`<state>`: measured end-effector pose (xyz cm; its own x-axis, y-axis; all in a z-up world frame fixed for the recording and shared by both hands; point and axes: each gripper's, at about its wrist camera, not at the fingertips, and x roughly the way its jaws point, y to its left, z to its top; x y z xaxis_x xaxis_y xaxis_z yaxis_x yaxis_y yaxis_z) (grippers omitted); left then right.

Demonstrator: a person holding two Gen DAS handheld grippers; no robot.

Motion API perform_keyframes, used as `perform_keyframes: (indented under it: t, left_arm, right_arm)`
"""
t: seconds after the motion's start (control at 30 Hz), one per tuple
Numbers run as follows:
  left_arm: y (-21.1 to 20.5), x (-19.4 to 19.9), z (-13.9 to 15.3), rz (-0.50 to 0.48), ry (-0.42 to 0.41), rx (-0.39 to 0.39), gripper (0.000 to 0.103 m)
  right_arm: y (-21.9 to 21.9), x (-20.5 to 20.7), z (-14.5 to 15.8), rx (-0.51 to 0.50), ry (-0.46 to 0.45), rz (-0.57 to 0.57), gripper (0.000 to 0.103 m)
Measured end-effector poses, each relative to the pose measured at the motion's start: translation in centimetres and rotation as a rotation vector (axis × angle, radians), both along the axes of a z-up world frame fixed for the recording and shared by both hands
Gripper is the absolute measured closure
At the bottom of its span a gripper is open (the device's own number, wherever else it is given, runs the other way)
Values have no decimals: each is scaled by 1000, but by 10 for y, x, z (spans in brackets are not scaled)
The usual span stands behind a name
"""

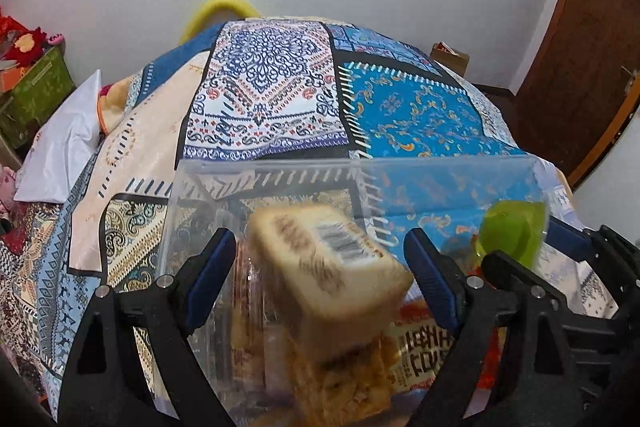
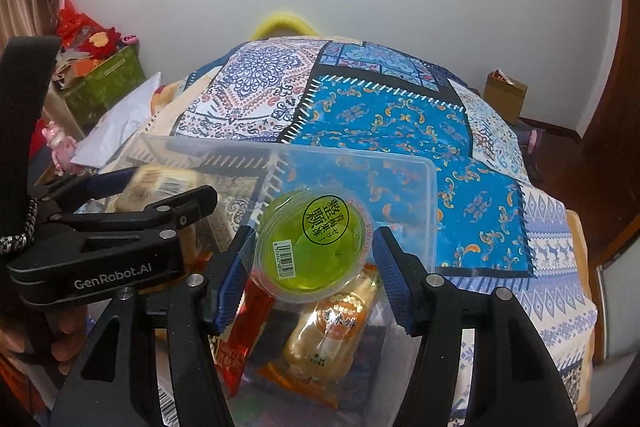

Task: Organize snacks
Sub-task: 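Place the cake pack into the box while the right tool drops the jelly cup in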

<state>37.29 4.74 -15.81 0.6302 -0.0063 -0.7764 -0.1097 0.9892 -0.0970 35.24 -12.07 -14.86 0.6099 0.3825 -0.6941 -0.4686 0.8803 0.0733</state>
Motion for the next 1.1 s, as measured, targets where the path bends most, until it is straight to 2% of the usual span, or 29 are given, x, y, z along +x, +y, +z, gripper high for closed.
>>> perform_keyframes:
  t: [0.2, 0.43, 0.6, 0.83, 1.1]
  left_arm:
    - [4, -23, 21, 2, -37, -32, 16]
    - [-2, -71, 68, -21, -133, 41, 16]
    - [-2, -107, 89, -37, -172, 56, 16]
    - [2, -152, 88, -55, -157, 49, 16]
    - [8, -190, 50, -63, -68, 56, 16]
  right_arm:
    - [-7, -15, 20, 39, -32, -5, 34]
    - [-13, -48, 51, 41, -89, 1, 33]
    - [-18, -77, 68, 46, -129, 2, 27]
    - [-24, -108, 69, 51, -130, 9, 24]
    - [-25, -129, 41, 49, -56, 17, 24]
